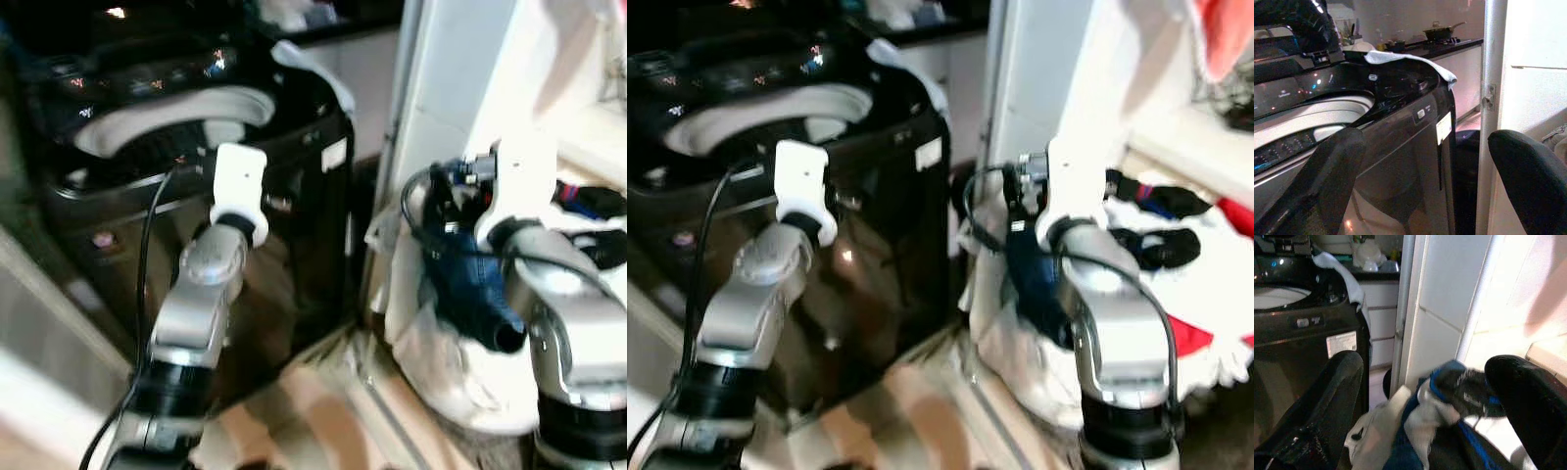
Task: Clothes washing
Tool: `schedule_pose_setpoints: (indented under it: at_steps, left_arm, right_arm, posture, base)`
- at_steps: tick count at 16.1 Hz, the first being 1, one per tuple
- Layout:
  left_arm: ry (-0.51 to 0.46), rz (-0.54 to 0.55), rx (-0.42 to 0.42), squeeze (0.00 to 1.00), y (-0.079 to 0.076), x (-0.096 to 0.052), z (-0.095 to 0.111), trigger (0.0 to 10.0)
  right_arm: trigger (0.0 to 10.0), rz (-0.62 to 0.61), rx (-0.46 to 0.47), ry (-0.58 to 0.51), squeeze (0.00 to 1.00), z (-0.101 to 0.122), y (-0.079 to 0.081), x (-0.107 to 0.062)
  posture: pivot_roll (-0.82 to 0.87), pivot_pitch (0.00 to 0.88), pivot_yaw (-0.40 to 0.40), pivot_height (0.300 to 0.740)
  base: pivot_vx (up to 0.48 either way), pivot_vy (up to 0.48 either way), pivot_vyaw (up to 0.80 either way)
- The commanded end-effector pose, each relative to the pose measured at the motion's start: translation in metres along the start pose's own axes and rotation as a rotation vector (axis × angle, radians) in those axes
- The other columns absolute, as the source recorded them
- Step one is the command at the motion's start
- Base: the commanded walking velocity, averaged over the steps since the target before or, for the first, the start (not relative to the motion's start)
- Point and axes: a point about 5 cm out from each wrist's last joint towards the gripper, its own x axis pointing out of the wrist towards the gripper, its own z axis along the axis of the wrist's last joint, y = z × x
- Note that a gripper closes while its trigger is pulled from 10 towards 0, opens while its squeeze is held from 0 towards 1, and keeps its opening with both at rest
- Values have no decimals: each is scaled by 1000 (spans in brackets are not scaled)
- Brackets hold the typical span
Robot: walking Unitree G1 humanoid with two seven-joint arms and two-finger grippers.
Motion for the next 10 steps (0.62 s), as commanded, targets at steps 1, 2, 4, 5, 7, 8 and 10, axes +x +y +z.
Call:
schedule_pose_setpoints:
  at_steps: [1,2,4,5,7,8,10]
  left_arm:
    - [9,9,2,0,4,2,1,10000]
    - [4,5,6,0,4,2,2,10000]
    - [5,3,9,0,5,1,2,10000]
    - [6,3,8,0,5,1,1,10000]
    - [7,-8,19,0,4,1,1,10000]
    - [7,-8,18,0,4,1,1,10000]
    - [3,-5,21,0,4,0,1,10000]
  right_arm:
    - [10000,-1,-3,12,0,-1,2,1]
    - [10000,0,-3,16,0,-1,1,1]
    - [10000,-2,-5,19,0,-1,0,3]
    - [10000,-2,-5,20,0,-1,0,3]
    - [10000,-3,-6,32,0,-3,0,3]
    - [10000,-3,-6,35,0,-3,0,4]
    - [10000,9,0,41,0,-5,2,4]
  posture:
    - [-59,0,29,740]
    - [-57,0,27,740]
    - [-52,0,26,740]
    - [-52,0,26,740]
    - [-47,0,21,740]
    - [-47,0,21,740]
    - [-38,0,13,740]
  base:
    - [0,0,0]
    - [0,0,0]
    - [0,0,0]
    - [0,0,0]
    - [0,0,0]
    - [0,0,0]
    - [0,0,0]
